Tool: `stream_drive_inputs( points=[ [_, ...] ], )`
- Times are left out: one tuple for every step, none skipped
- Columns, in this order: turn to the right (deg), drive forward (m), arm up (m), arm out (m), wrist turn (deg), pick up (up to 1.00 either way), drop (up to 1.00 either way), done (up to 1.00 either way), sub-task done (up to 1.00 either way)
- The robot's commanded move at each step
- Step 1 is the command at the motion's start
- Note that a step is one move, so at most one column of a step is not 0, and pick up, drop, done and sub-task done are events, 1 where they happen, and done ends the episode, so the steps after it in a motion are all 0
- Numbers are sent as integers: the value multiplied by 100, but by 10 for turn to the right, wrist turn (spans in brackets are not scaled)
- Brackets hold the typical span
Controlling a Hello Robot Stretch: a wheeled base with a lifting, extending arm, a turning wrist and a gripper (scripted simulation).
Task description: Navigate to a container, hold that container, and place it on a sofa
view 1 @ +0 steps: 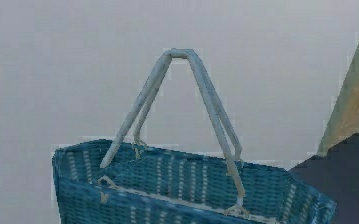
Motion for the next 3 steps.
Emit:
stream_drive_inputs(
  points=[
    [90,0,0,0,0,0,0,0,0],
    [0,20,0,0,0,0,0,0,0],
    [450,0,0,0,0,0,0,0,0]
  ],
)
